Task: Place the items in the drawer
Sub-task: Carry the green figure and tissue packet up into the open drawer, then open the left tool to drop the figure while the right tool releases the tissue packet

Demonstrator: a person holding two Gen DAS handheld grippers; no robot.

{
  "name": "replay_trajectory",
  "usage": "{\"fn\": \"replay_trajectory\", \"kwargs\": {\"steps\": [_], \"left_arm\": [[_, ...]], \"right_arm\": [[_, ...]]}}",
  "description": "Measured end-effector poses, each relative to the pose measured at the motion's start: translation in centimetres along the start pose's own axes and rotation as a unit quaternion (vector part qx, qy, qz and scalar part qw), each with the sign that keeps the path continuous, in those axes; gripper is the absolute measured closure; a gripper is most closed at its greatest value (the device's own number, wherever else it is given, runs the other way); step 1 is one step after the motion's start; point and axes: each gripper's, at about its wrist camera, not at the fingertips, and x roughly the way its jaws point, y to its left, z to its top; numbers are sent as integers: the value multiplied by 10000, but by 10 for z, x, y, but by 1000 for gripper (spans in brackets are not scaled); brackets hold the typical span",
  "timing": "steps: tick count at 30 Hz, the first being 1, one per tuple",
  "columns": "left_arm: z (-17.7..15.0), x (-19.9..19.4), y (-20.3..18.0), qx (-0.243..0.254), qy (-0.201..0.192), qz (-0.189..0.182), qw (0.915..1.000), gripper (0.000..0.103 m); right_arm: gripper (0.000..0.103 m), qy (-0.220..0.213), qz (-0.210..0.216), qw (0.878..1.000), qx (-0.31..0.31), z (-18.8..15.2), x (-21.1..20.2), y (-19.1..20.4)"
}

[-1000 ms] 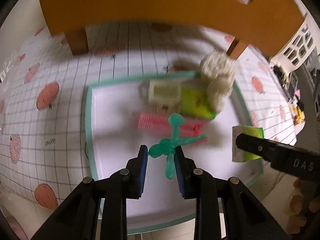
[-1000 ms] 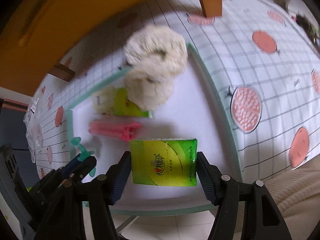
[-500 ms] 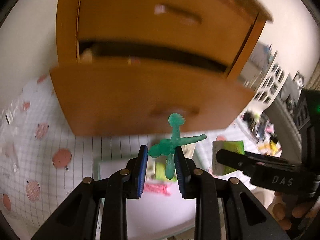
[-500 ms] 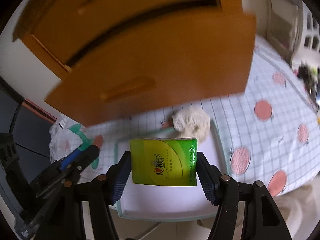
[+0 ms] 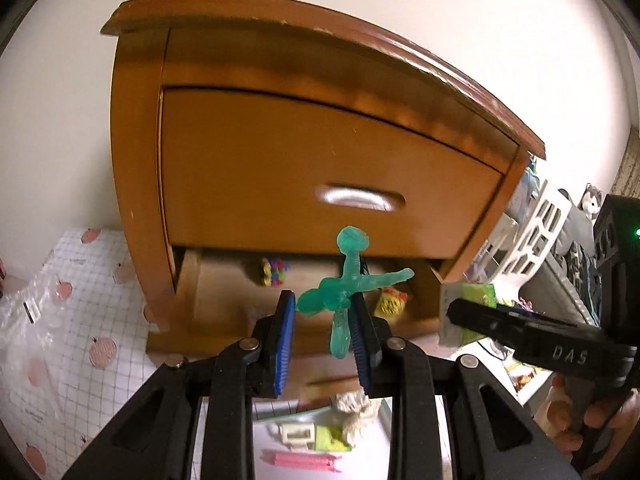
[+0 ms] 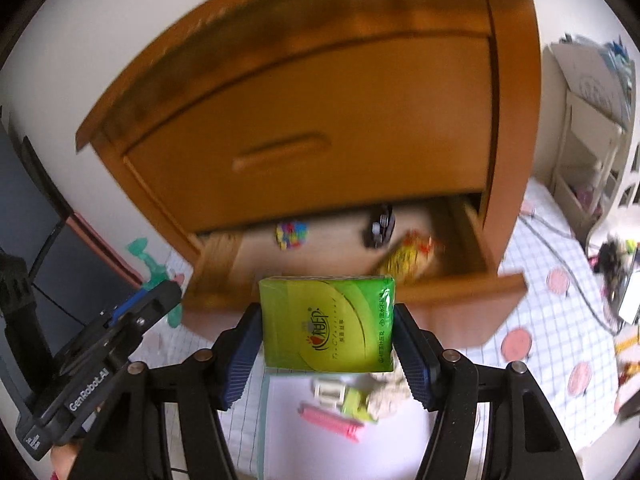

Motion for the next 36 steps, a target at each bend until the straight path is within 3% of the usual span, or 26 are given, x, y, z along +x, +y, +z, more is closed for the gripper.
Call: {"fn": "replay_trajectory", "kwargs": {"steps": [8,16,27,31,36], "left_arm": [[11,37,12,-110,221,197,9995,75],[13,68,26,-229,487,350,9979,75],[7,77,42,-407,706,416,9958,73],[8,76,43,-446,674,412,9959,56],[8,74,45,-451,650,393,9961,45]], "right_arm": [[36,-60,-88,9998,-170,34,18,12],[36,64,-206,9994,-288,45,49,16],[36,245,-254,9990,-272,48,74,17],[36,293,-318,9988,-245,49,78,16],[32,351,-320,9987,-193,48,82,13]]}}
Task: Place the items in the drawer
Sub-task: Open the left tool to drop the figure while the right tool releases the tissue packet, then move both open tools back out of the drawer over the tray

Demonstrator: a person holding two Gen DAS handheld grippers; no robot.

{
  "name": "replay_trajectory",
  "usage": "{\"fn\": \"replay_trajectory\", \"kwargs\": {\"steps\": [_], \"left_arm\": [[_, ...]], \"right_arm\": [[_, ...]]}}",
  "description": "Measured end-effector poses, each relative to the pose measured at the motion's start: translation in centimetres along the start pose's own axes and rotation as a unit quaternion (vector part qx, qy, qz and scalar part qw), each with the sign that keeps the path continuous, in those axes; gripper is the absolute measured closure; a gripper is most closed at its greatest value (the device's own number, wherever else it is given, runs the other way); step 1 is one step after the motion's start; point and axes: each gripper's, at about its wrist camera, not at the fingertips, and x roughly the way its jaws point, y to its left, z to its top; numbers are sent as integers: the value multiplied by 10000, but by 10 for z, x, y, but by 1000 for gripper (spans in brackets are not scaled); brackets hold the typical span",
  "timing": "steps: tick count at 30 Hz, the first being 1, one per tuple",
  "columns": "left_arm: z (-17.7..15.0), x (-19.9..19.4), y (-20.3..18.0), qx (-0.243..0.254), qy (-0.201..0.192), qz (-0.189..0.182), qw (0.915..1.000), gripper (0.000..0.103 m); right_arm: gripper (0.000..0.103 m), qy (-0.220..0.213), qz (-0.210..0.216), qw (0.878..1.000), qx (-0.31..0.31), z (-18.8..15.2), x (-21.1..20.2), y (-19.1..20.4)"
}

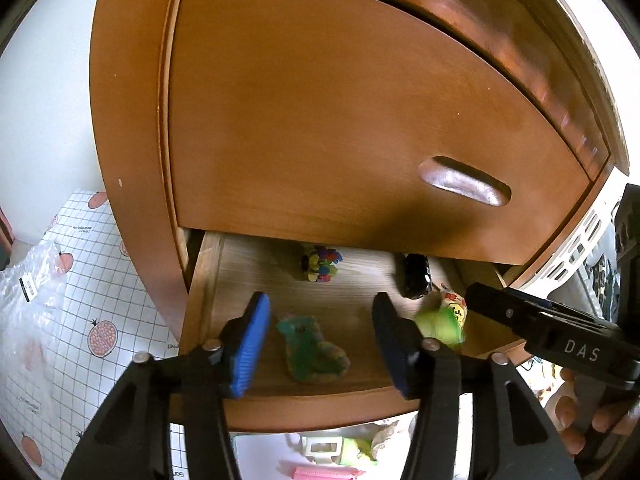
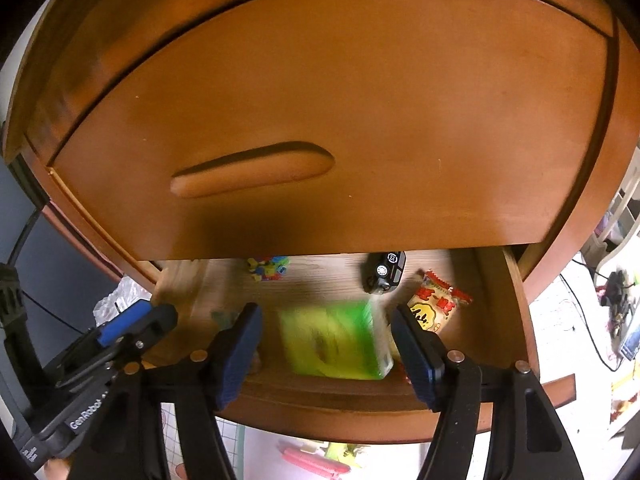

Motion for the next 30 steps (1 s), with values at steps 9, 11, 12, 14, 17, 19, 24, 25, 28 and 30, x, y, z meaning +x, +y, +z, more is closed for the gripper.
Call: {"fn": "replay_trajectory", "kwargs": {"steps": [9,11,12,14,17,19,24,25,28,30], "left_arm": [[0,0,3,-41,-18,122,9999,34],[-1,-2,3,-42,-53,160,9998,31],[0,-2,3,-46,-72,178,9998,29],[0,-4,4,-49,-122,207,9997,21],[0,-8,5,-54,-223,278,9994,15],[-1,-11,6,-70,-307,338,9989,12],[-3,-15,8,-84,-426,511,9977,0],[-3,-15,8,-99,-442,507,9977,0],[-5,-19,9,-120,-488,553,9972,0],[-6,-22,8,-120,-502,535,9972,0]], "right_arm": [[22,26,-59,10000,-35,-7,2,-2],[21,29,-90,9999,-62,-7,3,-2],[21,33,-101,9999,-72,-8,3,-2],[14,41,-109,9999,-72,-9,3,-3],[1,-9,-96,9999,-76,-11,1,-4],[1,-3,-105,9999,-88,-11,1,-3],[0,-41,-121,9999,-53,-14,-2,-5],[0,-55,-127,9999,-38,-15,-3,-6],[0,-95,-139,9999,-1,-17,-5,-7],[0,-112,-145,9998,32,-20,-7,-9]]}}
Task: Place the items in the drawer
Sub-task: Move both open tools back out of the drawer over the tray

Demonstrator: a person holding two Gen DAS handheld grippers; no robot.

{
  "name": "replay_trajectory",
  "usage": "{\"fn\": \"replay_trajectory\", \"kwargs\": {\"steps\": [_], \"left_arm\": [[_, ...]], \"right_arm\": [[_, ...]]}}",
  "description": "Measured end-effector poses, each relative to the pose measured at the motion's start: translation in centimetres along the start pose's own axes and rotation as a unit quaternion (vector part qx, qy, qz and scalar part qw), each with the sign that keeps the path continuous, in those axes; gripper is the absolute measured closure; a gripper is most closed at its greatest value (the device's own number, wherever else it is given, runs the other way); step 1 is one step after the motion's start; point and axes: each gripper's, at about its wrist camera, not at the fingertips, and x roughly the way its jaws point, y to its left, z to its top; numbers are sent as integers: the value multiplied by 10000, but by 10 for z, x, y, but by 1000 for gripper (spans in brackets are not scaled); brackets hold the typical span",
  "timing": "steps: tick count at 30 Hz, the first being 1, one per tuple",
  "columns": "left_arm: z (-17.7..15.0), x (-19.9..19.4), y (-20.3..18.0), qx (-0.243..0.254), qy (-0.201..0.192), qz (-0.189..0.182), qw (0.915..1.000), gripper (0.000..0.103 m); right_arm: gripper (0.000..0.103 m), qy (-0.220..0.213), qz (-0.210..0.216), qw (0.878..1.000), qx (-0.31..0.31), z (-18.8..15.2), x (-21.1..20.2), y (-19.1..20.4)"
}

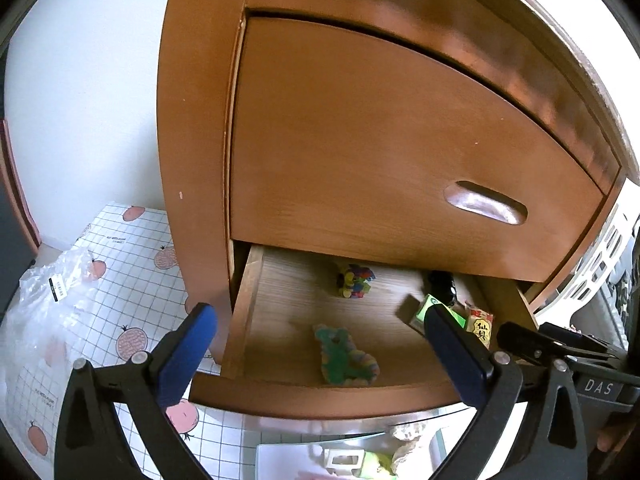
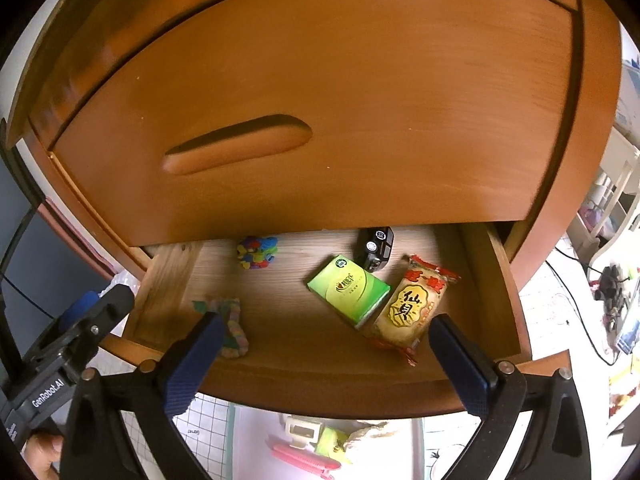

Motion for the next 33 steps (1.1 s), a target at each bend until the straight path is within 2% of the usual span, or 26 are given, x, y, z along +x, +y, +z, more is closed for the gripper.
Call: {"fn": "replay_trajectory", "kwargs": {"steps": [9,15,24,33], "left_arm": [[-23,-29,-7,18,-302,-196,9994,0],[-49,-45,-16,130,-397,-293,9987,0],[-95,-50,-5,-6,-43,-360,9993,0],[-137,-22,0,24,519,-215,9984,0]], "right_arm": [[0,-190,136,9997,8,-20,-20,2],[0,-305,162,9992,-182,-55,-38,7],[0,-209,133,9996,-153,-114,-47,-3],[0,178,-121,9996,188,-161,-26,-34]]}}
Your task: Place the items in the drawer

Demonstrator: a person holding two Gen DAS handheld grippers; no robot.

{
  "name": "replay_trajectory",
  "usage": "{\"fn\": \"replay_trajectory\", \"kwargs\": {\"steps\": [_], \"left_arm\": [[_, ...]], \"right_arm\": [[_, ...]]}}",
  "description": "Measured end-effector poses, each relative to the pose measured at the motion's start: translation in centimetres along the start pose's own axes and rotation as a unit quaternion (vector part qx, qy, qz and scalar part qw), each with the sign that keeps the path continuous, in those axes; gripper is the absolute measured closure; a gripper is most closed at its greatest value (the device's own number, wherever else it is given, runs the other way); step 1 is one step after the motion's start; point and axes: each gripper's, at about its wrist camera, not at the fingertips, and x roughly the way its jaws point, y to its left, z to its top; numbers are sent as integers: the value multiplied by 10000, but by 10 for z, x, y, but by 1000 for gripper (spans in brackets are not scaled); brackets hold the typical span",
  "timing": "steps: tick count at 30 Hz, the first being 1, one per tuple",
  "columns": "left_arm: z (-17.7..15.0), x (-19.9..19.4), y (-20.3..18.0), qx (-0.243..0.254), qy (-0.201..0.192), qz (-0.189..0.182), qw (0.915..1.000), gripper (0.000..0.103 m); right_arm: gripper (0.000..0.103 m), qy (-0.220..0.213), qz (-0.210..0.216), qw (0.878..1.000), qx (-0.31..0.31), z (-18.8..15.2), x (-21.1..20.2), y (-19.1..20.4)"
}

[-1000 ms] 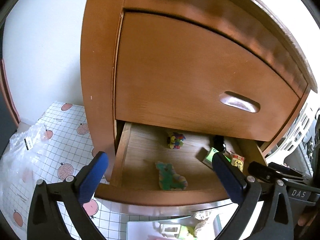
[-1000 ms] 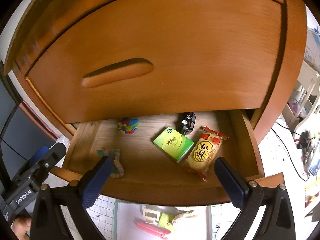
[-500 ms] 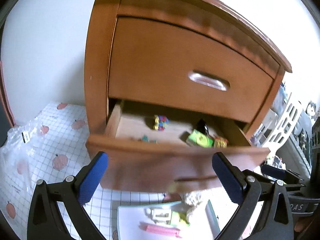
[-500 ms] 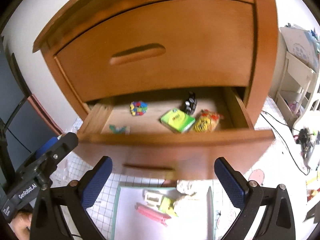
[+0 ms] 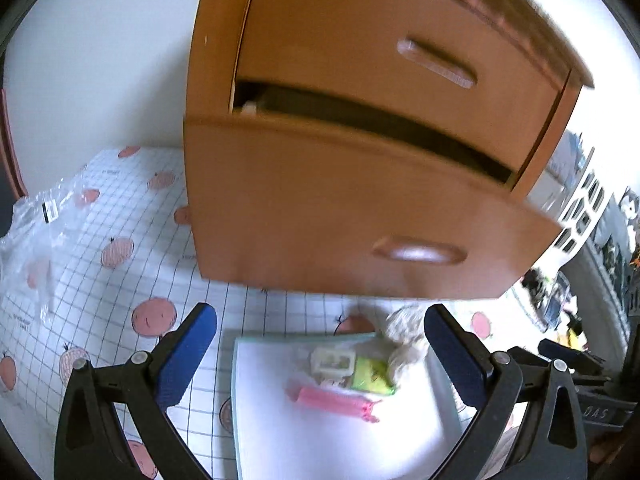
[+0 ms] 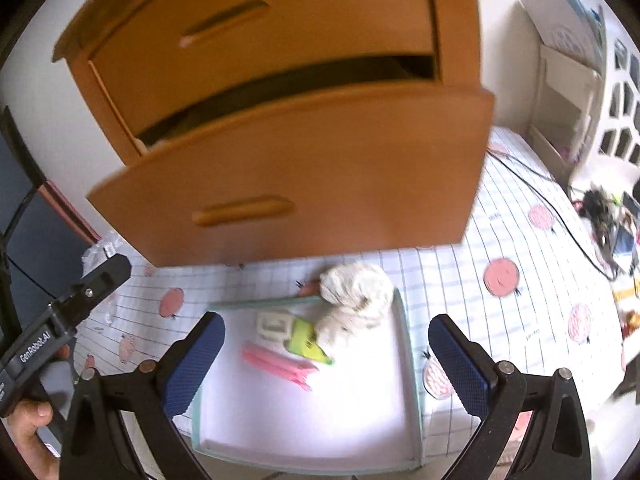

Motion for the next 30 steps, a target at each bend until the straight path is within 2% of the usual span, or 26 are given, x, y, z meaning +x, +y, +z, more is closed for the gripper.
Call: {"fn": "replay_trajectory", "kwargs": {"steps": [8,16,24,30], "left_arm": [[-35,43,4,90,820,91,9965,0],[-75,79,5,77,1622,204,9865,0],[-99,108,-9,164,2139,91,9767,0],[-105,125,-24,291,2311,77,9725,0]], "right_arm": [[0,526,-172,9982,209,-25,41,-19],[0,1084,-160,9930,452,-47,79,-31],[0,1313,-110,9894,603,-52,97,-35],[0,1359,-63,9888,616,-53,105,-34]]}}
